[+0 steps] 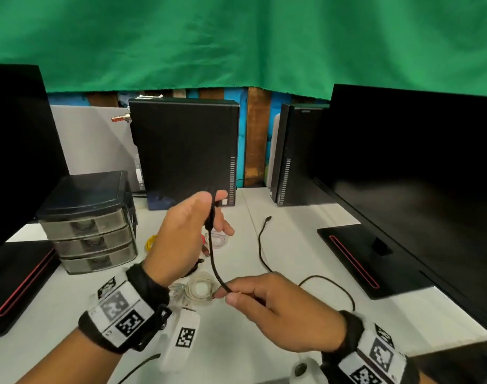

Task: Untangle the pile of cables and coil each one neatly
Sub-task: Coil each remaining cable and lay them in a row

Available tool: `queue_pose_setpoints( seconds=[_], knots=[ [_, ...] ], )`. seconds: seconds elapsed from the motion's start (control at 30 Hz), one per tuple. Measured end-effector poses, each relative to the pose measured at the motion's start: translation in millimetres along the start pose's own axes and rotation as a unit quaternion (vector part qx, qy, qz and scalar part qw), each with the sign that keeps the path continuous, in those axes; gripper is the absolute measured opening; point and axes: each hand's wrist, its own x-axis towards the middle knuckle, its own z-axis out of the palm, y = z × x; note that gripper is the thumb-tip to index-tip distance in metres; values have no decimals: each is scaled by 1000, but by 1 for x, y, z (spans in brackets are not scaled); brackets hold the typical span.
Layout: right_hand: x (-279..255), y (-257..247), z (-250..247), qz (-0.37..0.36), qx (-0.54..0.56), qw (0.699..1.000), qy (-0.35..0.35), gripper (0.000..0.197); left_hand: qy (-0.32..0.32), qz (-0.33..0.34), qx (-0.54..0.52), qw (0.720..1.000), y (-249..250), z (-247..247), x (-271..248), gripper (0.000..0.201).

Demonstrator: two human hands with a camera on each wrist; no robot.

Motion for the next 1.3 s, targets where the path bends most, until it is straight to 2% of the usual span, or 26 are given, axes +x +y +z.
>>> queue_pose_setpoints(
  seconds=[0.07, 0.1, 0.17, 0.23, 0.33, 0.43, 0.53, 0.67, 0.73, 0.87, 1.03, 1.1, 1.2, 1.3],
  knots=[
    [-5, -13, -9, -13, -9, 1000, -17, 25, -13, 53, 146, 988, -11, 2, -3, 45],
    [-8, -19, -14, -17, -11, 999, -25, 25, -30, 74, 186, 979, -17, 4, -6, 41],
    [-14, -28, -23, -27, -11, 999, -20, 26, -86, 82, 195, 974, -24, 8, -11, 37],
    [-17, -28, -35, -29, 2, 998, 49, 25, -152, 57, 167, 972, -23, 10, -12, 43],
    [-14, -17, -56, -35, 11, 978, 207, 18, -250, 9, 125, 960, -8, 12, -18, 55],
    [-3, 7, -66, -32, 84, 955, 284, 11, -317, -38, 15, 947, 6, 17, -25, 60],
    [4, 31, -56, 32, 136, 949, 282, 17, -267, -47, -125, 954, 13, 15, -23, 45],
    [11, 41, -22, 62, 95, 979, 171, 23, -180, -79, -233, 953, 14, 9, -18, 43],
    [13, 35, -4, 57, 101, 987, 115, 25, -149, -79, -247, 954, 13, 8, -17, 40],
    [8, 21, 2, 49, 94, 993, 57, 23, -128, -56, -122, 983, 14, 7, -14, 37],
    [-3, 5, -10, 36, -11, 999, 27, 26, -126, -10, 8, 992, 10, 13, -18, 27],
    [-6, -2, -15, 25, -48, 998, 18, 24, -130, 41, 109, 985, 7, 15, -20, 22],
    [-13, -14, -29, 9, -51, 998, 37, 16, -144, 108, 261, 948, -3, 14, -20, 18],
    [-17, -18, -48, -6, -65, 990, 123, 16, -178, 84, 259, 946, -9, 7, -16, 34]
  ],
)
